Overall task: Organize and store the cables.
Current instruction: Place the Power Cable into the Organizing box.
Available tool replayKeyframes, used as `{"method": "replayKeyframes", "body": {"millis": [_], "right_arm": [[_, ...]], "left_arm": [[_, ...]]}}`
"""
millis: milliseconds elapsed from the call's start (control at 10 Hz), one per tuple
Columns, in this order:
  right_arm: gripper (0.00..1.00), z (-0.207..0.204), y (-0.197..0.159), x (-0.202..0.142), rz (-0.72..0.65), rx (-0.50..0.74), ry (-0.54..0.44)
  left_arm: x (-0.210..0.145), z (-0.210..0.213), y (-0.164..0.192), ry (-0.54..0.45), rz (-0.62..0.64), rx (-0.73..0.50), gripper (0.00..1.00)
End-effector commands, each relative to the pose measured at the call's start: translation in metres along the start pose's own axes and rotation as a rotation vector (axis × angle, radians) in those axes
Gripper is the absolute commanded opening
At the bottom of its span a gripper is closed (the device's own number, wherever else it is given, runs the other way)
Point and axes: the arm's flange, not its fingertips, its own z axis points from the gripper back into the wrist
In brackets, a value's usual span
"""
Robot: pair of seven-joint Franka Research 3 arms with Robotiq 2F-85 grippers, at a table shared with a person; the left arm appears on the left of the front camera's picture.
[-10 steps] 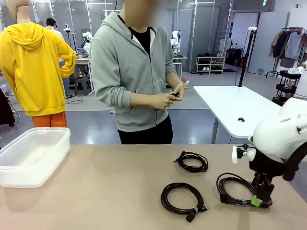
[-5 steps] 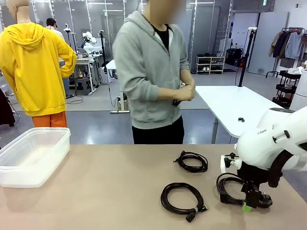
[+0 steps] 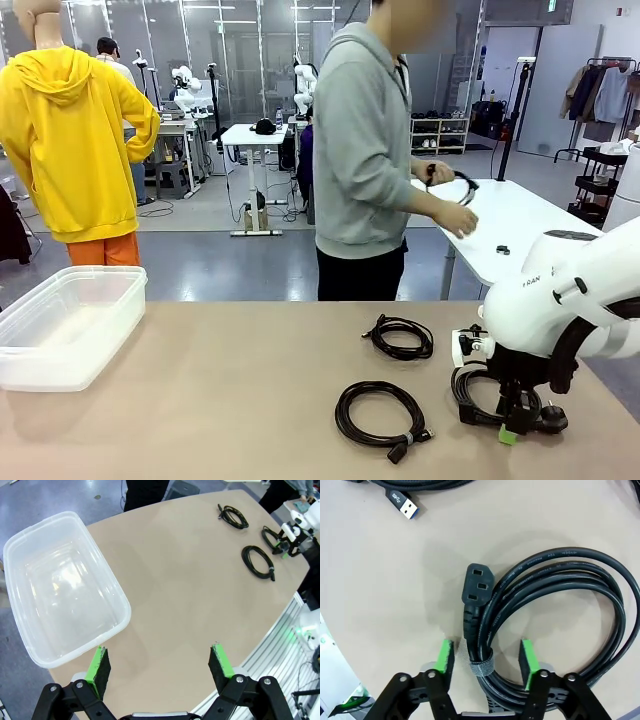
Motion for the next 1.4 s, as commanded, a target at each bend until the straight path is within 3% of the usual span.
{"method": "replayKeyframes", "body": {"millis": [0, 400, 700, 900, 1300], "right_arm": [[0.00, 0.001, -0.005, 0.004, -0.005, -0.010, 0.043], [0.00, 0.023, -0.005, 0.013, -0.010, -0.039, 0.061], [0.00, 0.086, 0.003, 0.034, -0.001, -0.017, 0.067], [0.00, 0.144, 0.013, 0.069, -0.011, -0.048, 0.067], [0.00, 0.172, 0.058, 0.168, 0.071, -0.071, 0.107]], "left_arm": [[-0.001, 0.001, 0.001, -0.002, -0.014, -0.014, 1.00], [-0.001, 0.001, 0.001, -0.002, -0.014, -0.014, 1.00], [-0.001, 0.001, 0.001, -0.002, -0.014, -0.014, 1.00], [-0.001, 0.001, 0.001, -0.002, -0.014, -0.014, 1.00], [-0.001, 0.001, 0.001, -0.002, -0.014, -0.014, 1.00]]}}
